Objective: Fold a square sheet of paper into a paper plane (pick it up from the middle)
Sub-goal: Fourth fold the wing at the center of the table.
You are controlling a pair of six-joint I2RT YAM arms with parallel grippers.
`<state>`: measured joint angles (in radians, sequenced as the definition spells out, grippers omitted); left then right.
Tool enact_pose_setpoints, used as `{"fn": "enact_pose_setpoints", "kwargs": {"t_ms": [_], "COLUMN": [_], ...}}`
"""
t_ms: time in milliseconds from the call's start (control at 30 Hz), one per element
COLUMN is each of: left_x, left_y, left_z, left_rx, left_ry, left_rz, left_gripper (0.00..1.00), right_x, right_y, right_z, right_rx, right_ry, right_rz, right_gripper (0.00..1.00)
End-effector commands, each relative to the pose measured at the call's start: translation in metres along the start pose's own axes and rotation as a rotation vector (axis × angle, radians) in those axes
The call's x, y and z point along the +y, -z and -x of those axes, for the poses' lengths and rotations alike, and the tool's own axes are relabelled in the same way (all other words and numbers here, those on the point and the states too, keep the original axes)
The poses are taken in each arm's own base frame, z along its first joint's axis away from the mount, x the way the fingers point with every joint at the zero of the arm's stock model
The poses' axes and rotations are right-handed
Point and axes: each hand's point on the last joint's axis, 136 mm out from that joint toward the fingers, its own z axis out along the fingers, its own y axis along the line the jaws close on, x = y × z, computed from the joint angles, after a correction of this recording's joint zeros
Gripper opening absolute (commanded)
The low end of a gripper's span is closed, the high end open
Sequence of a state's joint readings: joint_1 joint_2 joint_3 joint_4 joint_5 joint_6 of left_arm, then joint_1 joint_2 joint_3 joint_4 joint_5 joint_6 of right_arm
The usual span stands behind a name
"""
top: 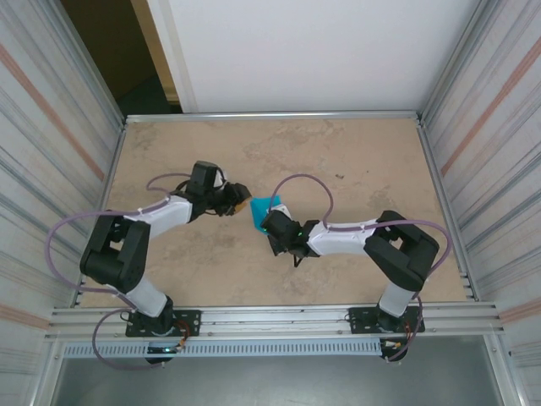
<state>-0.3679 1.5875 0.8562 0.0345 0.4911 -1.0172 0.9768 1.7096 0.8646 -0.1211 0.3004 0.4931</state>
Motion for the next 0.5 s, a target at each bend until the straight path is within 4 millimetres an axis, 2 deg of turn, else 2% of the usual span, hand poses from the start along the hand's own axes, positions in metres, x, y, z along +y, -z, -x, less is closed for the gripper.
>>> {"fn": "enact_pose_setpoints", "kwargs": {"t_ms": [0, 200, 467], "left_x": [0.003, 0.005, 0.002], "left_y": [0.013, 0.012, -0.014], "left_z": [0.001, -0.013, -0.050], "left_rx": [-0.029, -0.024, 0.079], "left_ry": [-0.041, -0.049, -0.101], "left_rz": [0.002, -0.094, -0.168], "left_gripper": [0.39, 0.41, 0.42], "right_x": [0.012, 0.016, 0.016], "right_y": [0.009, 0.010, 0.008], "right_z": [0.011, 0.014, 0.019], "right_rx": [-0.015, 0.011, 0.037], "right_ry": [-0.075, -0.176, -0.291], "right_rz": [0.153, 0.315, 0.495], "right_gripper": [0.00, 0.00, 0.00]}}
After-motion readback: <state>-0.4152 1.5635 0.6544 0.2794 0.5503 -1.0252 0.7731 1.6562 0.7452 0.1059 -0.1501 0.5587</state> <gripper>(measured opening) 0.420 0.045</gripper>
